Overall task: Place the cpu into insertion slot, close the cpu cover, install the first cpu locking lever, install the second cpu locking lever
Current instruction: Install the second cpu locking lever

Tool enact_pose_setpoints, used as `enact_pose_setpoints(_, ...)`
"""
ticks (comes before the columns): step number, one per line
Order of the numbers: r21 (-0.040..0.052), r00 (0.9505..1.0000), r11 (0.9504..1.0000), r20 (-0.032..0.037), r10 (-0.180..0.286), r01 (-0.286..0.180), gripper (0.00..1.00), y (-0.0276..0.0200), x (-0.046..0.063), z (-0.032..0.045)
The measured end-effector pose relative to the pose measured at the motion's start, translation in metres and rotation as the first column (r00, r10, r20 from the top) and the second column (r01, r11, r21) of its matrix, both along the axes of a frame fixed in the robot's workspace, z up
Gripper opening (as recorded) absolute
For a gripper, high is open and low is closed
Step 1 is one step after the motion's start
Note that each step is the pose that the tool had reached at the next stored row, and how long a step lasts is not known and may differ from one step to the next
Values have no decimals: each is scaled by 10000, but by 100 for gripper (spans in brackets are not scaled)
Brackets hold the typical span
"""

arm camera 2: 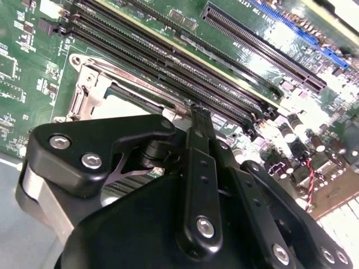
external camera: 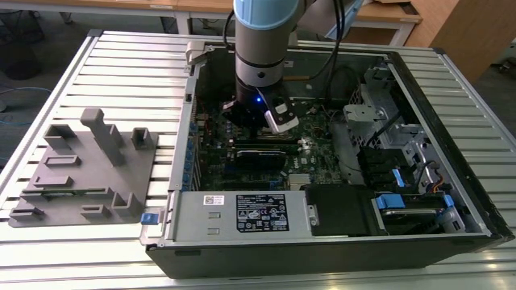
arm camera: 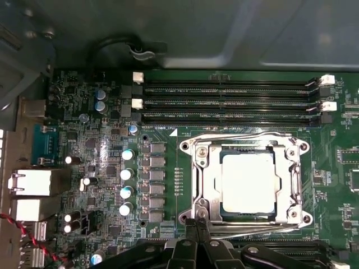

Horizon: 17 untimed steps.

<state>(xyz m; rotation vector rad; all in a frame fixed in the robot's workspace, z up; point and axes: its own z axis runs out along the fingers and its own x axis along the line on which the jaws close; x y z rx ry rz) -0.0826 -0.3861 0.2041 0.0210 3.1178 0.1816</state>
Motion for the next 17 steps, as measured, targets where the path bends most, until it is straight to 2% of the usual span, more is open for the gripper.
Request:
enact_pose_setpoints(9, 1, 10000, 10000, 0, 1, -1, 11, -1, 2, 73)
enact_pose_setpoints(17, -1, 10000, 10000, 0, -4, 4, 11, -46, 12, 80)
